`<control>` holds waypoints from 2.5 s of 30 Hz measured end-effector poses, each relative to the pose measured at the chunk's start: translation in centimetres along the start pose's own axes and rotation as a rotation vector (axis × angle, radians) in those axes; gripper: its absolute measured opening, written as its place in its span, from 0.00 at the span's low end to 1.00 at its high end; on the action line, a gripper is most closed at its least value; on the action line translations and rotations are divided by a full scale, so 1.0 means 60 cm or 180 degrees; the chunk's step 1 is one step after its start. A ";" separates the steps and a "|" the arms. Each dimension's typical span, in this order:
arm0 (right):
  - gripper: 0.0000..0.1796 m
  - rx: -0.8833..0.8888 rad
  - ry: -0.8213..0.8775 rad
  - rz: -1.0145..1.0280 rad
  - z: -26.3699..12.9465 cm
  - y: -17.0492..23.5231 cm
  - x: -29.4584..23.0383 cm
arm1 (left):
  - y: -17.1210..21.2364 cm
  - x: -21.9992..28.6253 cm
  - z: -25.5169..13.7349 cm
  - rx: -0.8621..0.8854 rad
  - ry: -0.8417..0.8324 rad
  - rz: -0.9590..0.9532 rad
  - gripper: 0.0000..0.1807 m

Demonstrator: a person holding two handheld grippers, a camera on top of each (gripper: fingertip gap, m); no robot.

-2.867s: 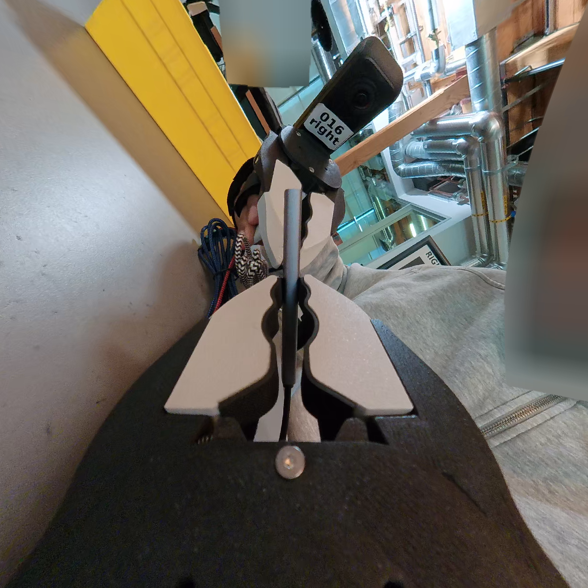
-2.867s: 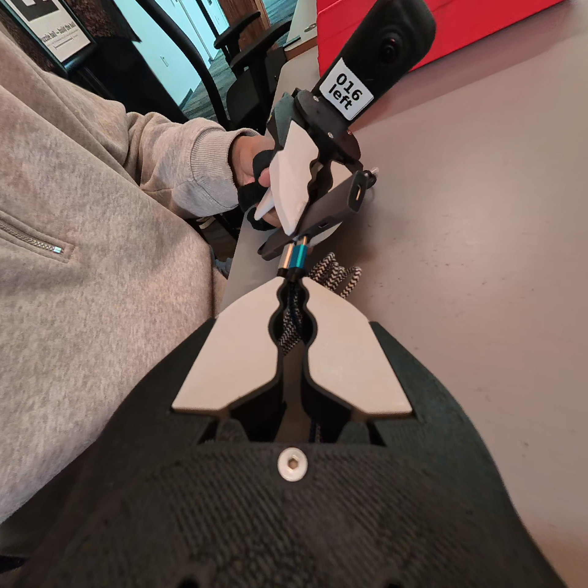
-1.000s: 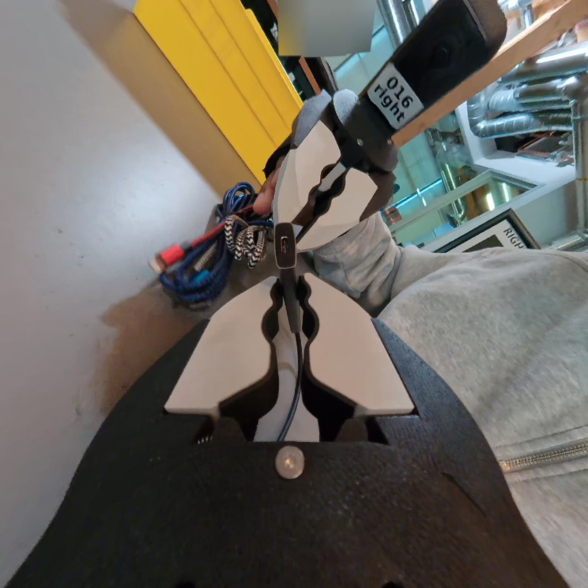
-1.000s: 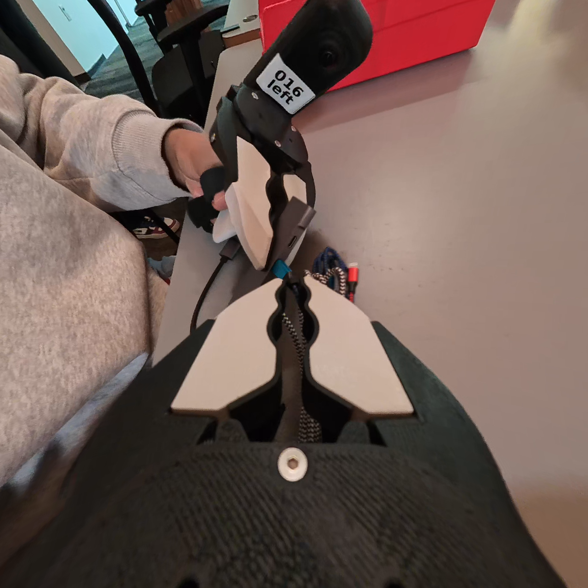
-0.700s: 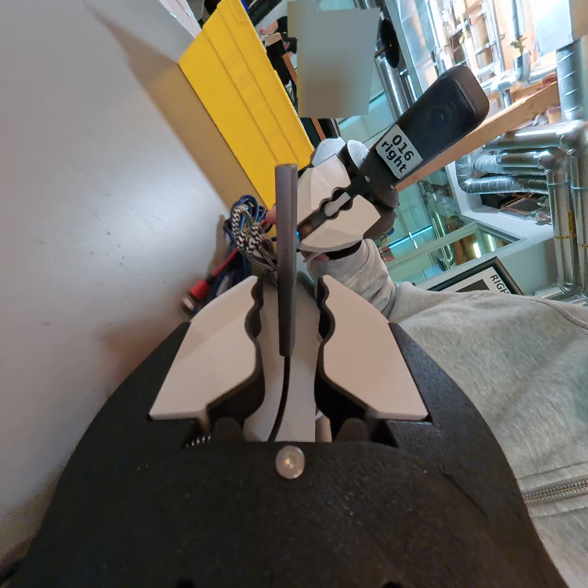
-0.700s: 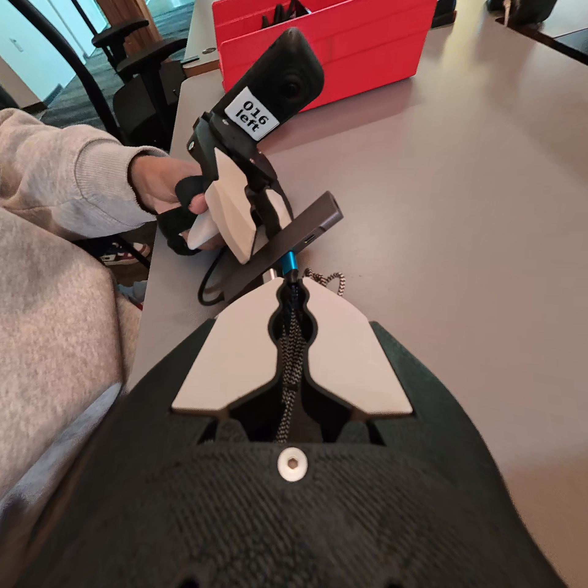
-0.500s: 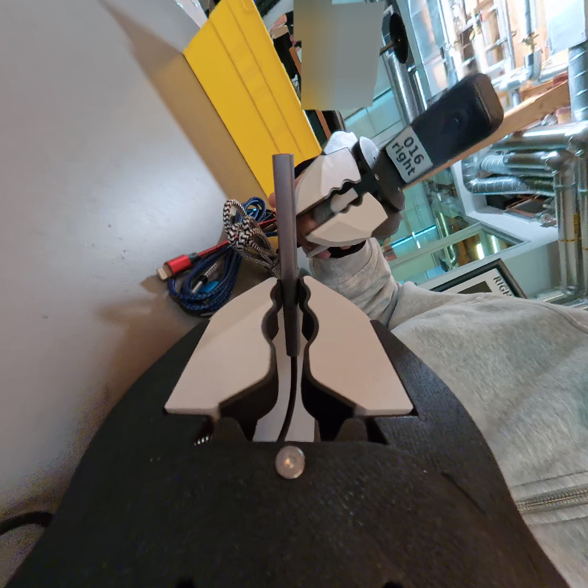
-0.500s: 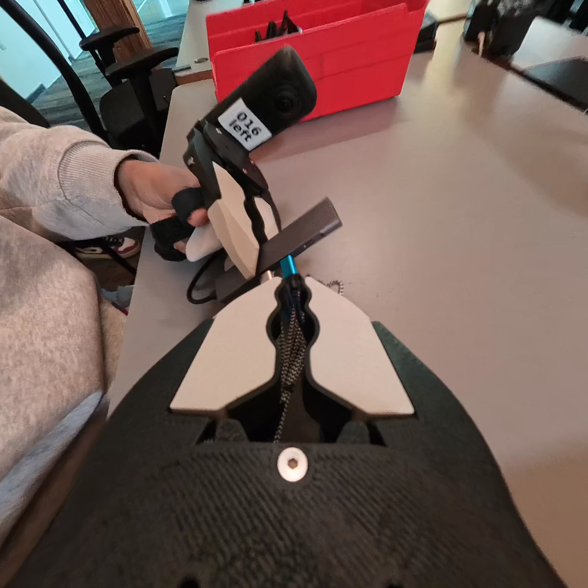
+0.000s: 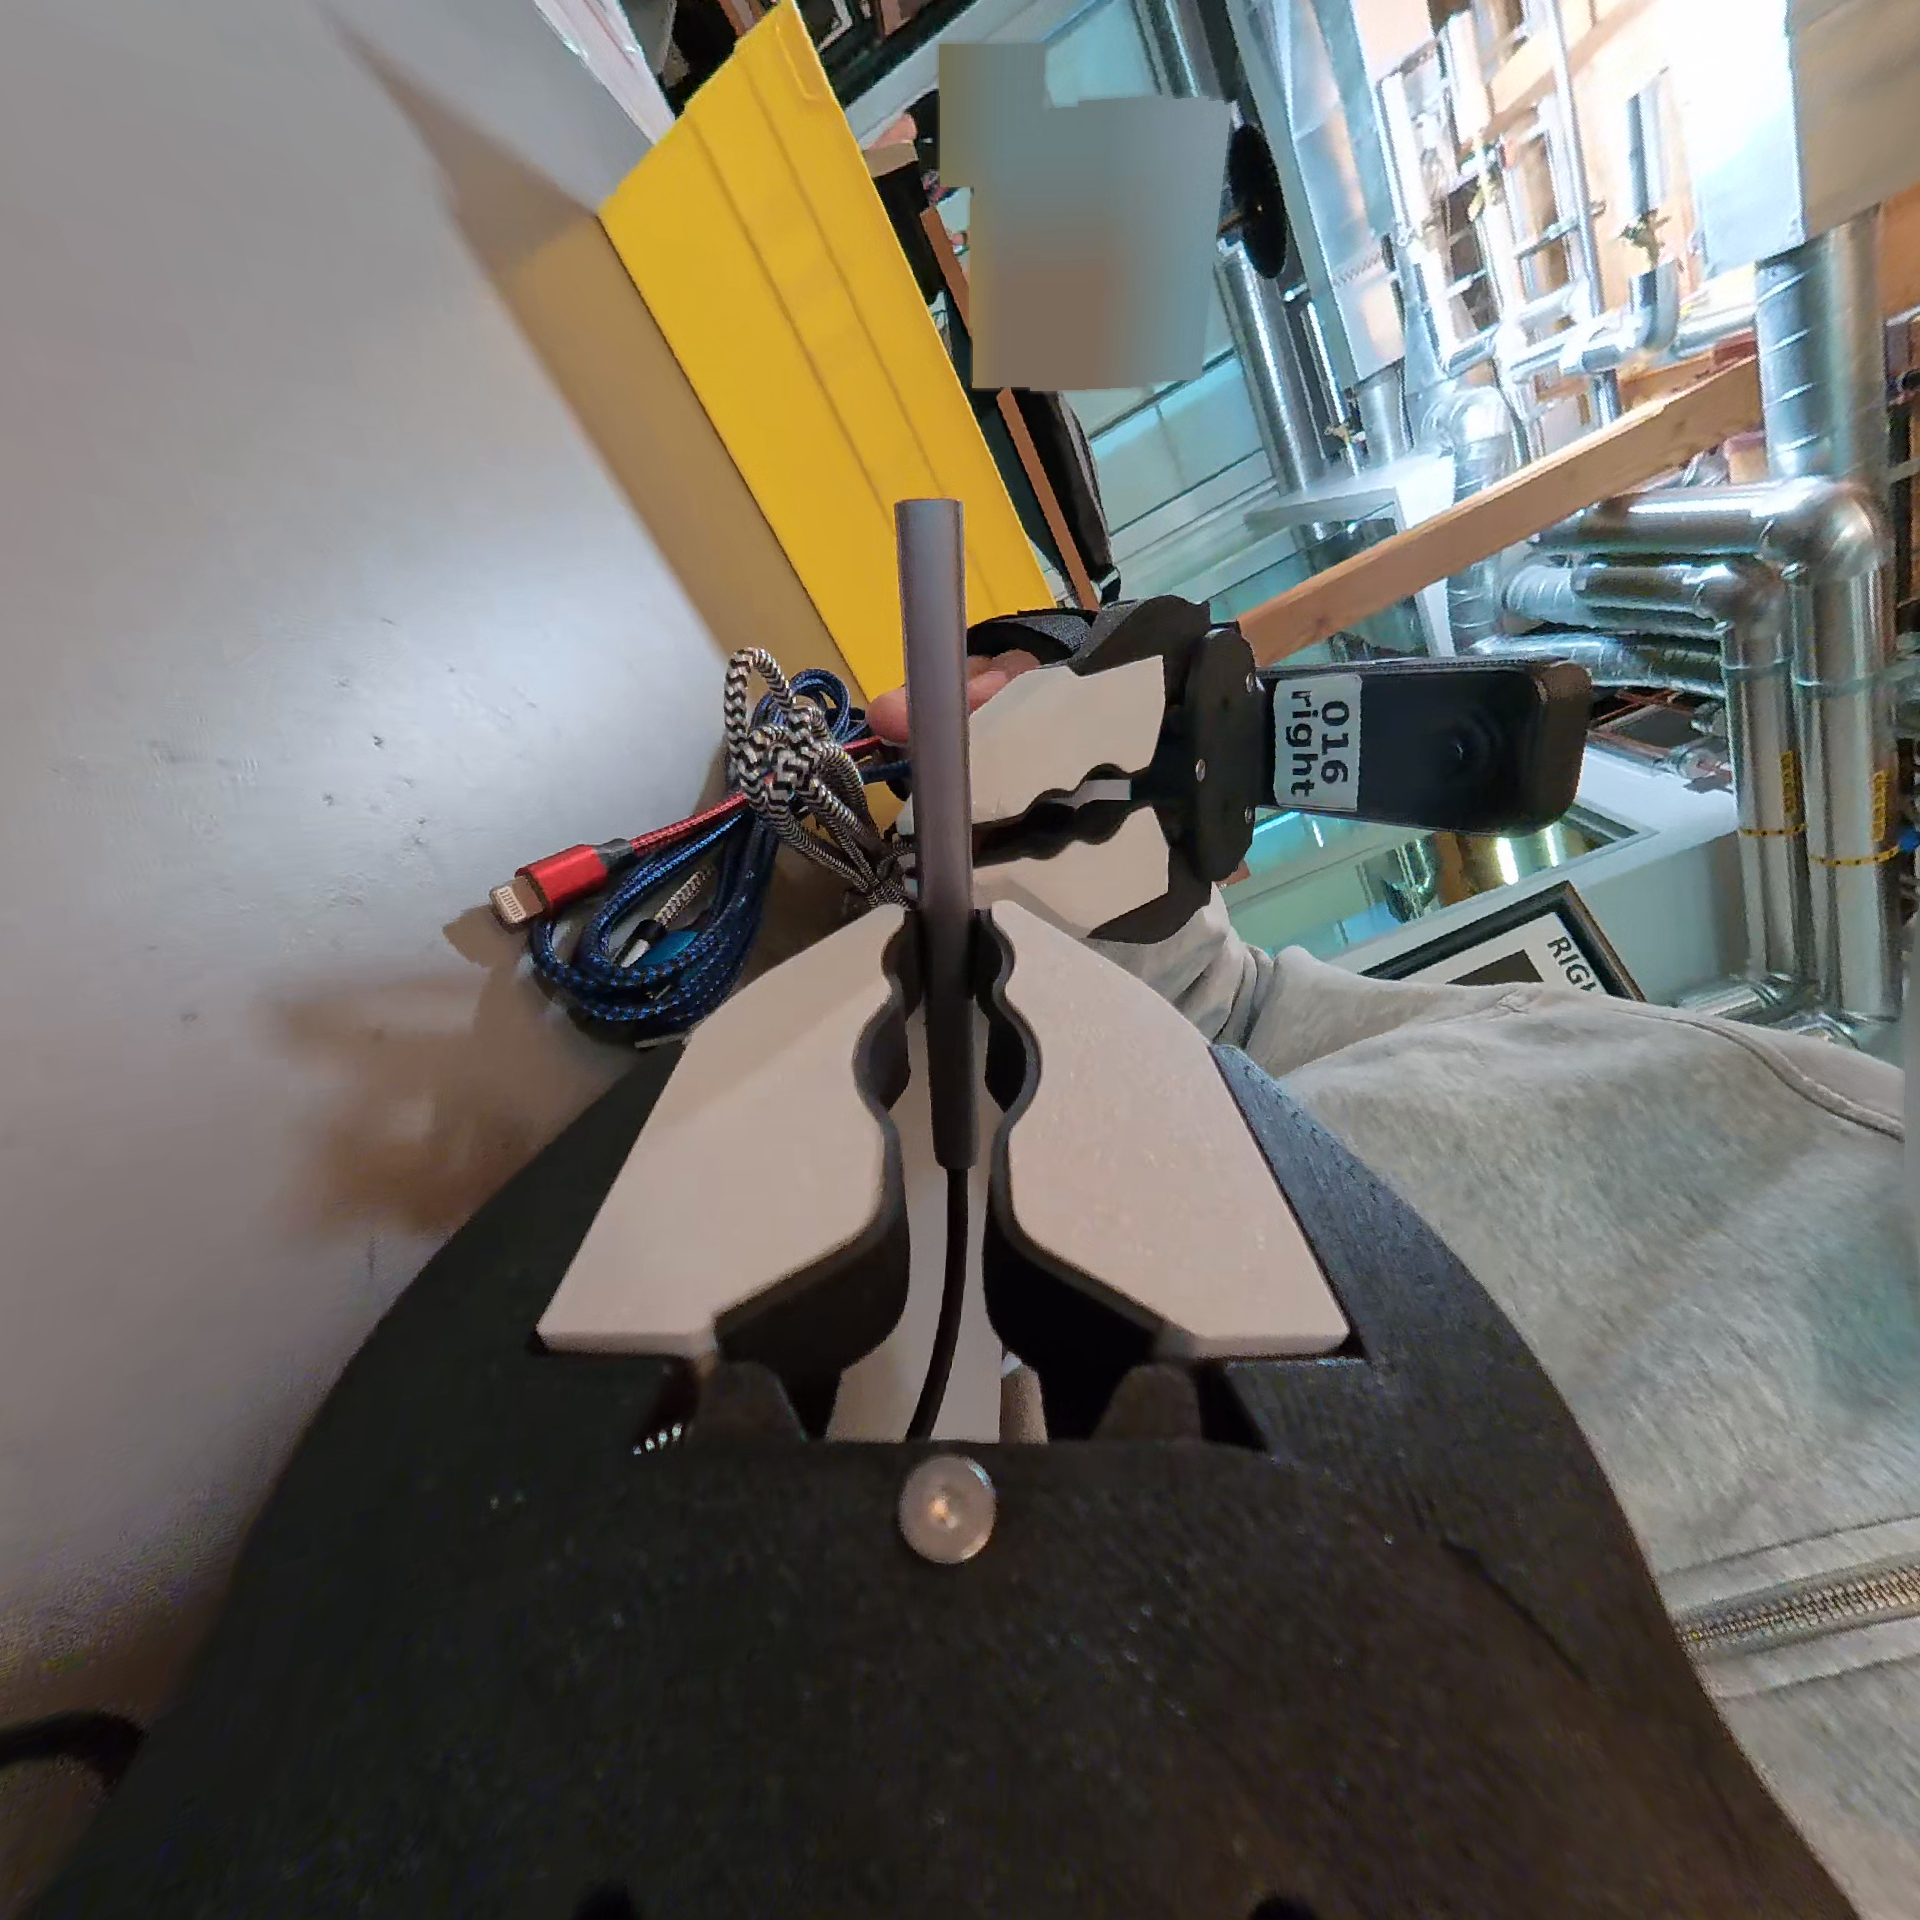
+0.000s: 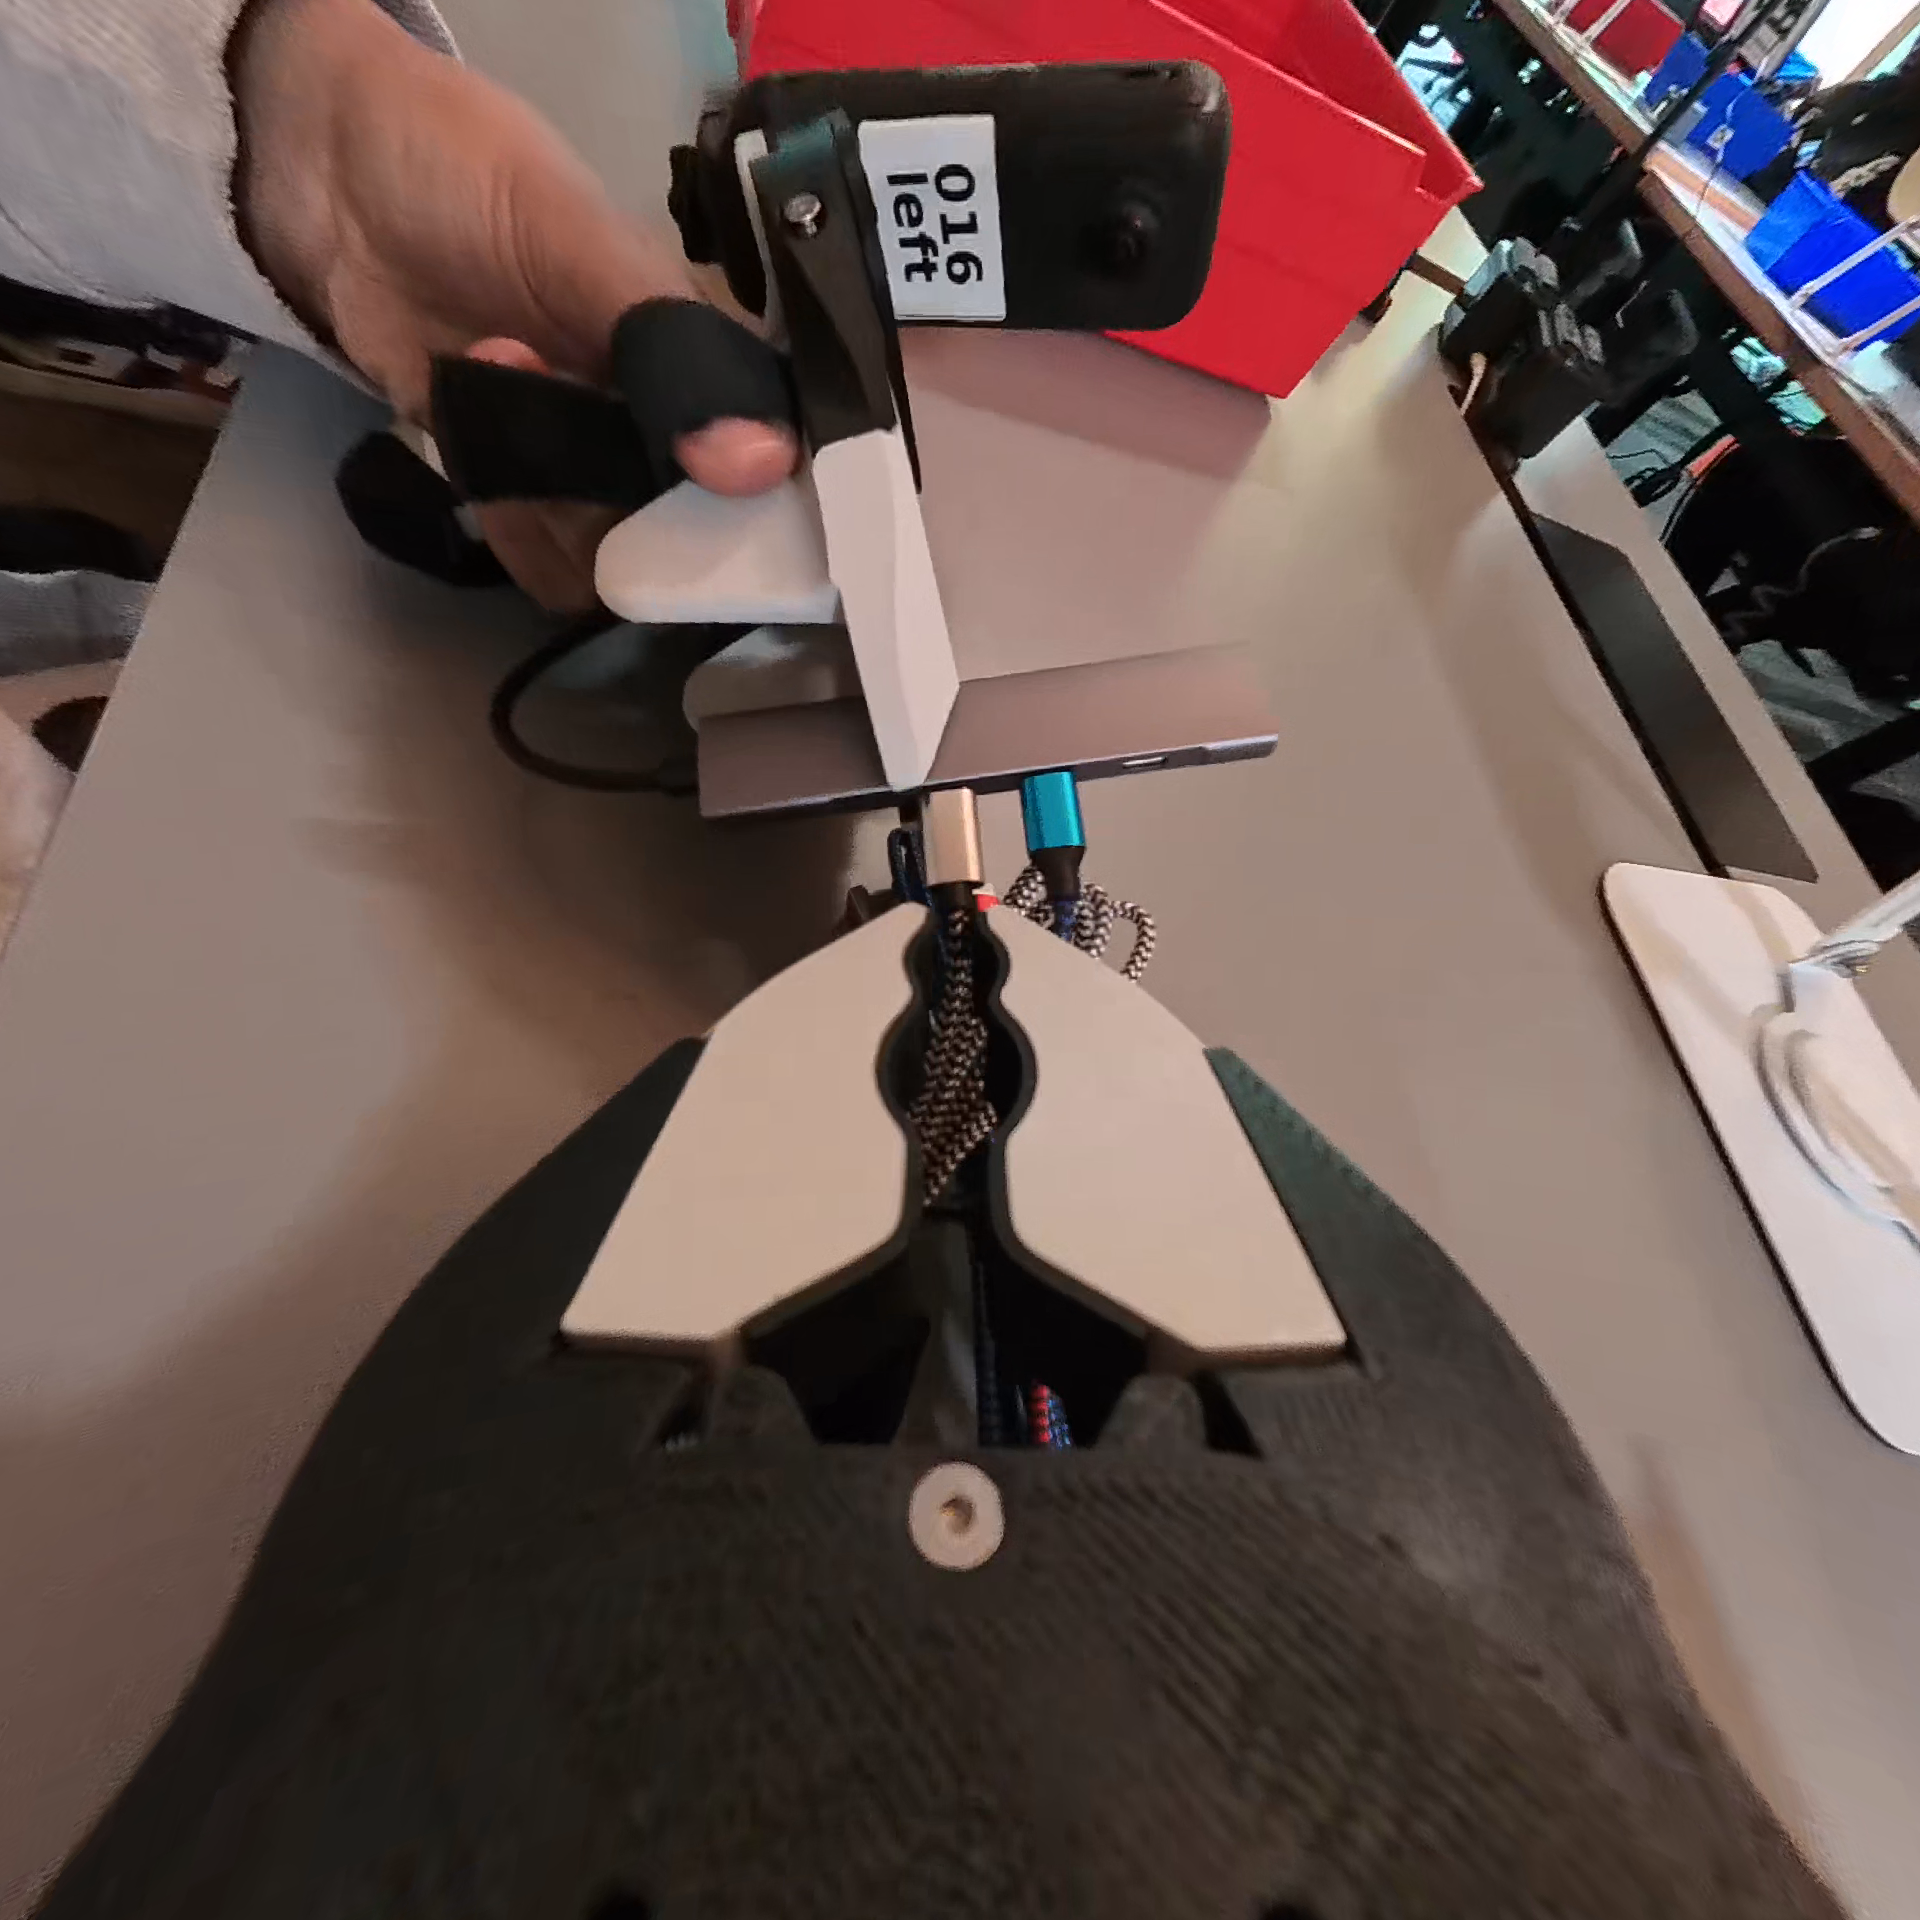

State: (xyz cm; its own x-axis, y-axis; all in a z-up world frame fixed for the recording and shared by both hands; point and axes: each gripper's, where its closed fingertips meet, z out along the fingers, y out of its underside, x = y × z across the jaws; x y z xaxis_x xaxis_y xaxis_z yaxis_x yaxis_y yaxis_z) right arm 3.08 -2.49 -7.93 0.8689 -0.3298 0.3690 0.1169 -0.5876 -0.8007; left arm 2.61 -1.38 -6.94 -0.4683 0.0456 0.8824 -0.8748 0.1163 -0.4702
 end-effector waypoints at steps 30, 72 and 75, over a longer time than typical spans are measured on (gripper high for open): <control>0.02 0.0079 -0.0198 0.0114 -0.005 -0.005 -0.013 | -0.007 0.001 -0.011 0.0032 0.0020 -0.0003 0.05; 0.08 0.1417 -0.1124 0.1043 0.111 -0.416 0.052 | -0.056 -0.015 -0.033 0.0658 -0.0106 -0.0025 0.04; 0.08 0.0972 -0.1232 0.0974 0.202 -0.440 0.054 | -0.056 -0.015 -0.033 0.0652 -0.0089 -0.0033 0.04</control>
State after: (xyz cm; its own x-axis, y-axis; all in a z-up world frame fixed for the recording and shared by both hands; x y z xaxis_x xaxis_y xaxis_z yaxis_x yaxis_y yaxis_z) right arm 8.65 20.90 8.67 0.9909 -0.1231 -0.0543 -0.0838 -0.2493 -0.9648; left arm 6.20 0.13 -6.13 -0.4600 0.0176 0.8878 -0.8852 -0.0876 -0.4569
